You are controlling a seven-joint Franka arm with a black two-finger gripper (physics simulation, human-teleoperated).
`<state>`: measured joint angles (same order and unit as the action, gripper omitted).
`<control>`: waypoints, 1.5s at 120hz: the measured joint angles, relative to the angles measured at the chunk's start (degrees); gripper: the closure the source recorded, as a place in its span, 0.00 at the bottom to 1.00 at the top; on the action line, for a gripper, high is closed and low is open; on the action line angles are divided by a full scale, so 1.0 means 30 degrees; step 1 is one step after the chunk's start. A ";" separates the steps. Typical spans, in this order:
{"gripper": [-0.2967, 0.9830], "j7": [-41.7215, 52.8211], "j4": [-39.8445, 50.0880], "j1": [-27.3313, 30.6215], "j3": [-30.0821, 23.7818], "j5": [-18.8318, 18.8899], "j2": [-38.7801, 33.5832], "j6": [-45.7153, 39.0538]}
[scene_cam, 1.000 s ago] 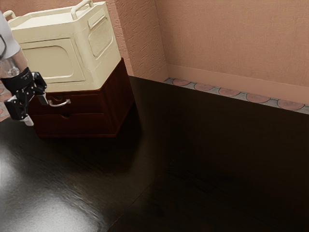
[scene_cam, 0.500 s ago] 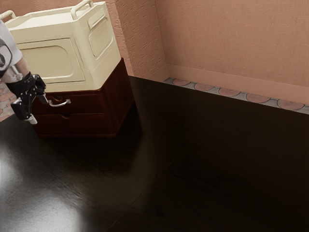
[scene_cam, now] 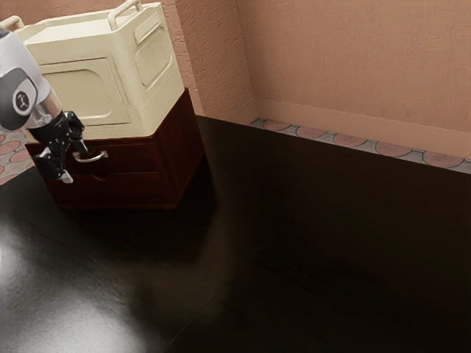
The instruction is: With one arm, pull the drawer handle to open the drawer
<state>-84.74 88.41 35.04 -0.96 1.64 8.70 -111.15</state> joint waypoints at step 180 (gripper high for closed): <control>0.60 0.0115 0.5274 0.0199 0.0339 -0.0051 -0.3411 -0.2299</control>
<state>-84.40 104.23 35.64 0.05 1.48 -1.54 -118.05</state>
